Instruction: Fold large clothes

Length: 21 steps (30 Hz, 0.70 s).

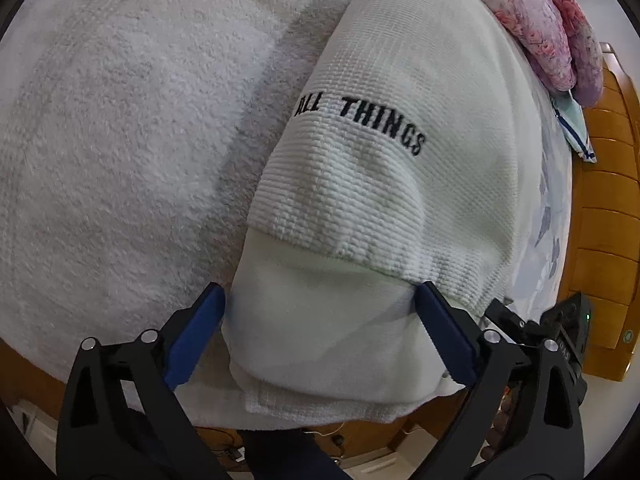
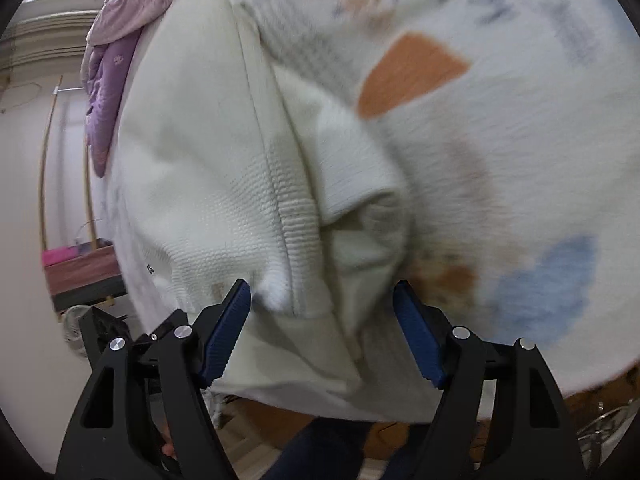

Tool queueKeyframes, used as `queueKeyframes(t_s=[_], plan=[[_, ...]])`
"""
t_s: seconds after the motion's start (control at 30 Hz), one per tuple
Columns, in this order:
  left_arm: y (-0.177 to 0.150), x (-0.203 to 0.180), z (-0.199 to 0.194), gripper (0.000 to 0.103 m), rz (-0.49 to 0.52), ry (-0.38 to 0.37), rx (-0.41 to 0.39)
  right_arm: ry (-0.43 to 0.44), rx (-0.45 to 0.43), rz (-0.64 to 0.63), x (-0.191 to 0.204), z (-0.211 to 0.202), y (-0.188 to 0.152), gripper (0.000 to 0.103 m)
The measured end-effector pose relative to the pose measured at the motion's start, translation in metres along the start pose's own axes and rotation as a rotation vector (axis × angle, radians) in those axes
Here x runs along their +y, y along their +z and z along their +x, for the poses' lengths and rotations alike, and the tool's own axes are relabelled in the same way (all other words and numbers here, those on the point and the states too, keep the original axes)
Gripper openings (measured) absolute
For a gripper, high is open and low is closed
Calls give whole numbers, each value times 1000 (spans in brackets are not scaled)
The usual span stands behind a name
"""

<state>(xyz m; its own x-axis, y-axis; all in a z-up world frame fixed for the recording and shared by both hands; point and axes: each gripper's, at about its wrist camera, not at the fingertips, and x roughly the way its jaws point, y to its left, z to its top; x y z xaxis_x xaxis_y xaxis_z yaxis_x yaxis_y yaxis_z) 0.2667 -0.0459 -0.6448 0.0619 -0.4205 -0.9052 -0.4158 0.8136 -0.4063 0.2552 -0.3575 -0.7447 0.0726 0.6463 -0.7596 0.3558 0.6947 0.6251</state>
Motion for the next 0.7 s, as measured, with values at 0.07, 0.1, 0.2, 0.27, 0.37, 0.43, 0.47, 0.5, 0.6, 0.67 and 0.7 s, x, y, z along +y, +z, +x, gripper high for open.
queueKeyframes(t_s=[0.07,0.1,0.2,0.27,0.37,0.43,0.47,0.5,0.6,0.67,0.7], plan=[[5,3,5,97,-32,-21,9,27,-12,7,-4,2,9,72],[6,5,6,97,-43,-28,7,55,-11,13,-6,6,12,73],[10,11,8,99,-46,-47,-2,77,-12,16,-6,12,17,81],[12,19,13,99,-62,-71,-1,89,-25,-1,-14,7,11,83],[13,25,12,99,-63,-84,-4,174,-14,13,-20,-1,-1,59],[13,29,10,99,-67,-95,-8,200,-22,35,-22,3,1,58],[14,30,11,99,-78,-108,0,202,-23,45,-26,6,1,57],[13,29,15,99,-89,-118,8,229,-31,91,-36,11,3,57],[16,29,17,99,-81,-113,18,268,-54,133,-47,9,1,59],[18,23,19,99,-79,-113,31,260,-56,127,-41,8,1,51],[20,24,19,99,-83,-119,43,248,-62,113,-37,4,-2,49]])
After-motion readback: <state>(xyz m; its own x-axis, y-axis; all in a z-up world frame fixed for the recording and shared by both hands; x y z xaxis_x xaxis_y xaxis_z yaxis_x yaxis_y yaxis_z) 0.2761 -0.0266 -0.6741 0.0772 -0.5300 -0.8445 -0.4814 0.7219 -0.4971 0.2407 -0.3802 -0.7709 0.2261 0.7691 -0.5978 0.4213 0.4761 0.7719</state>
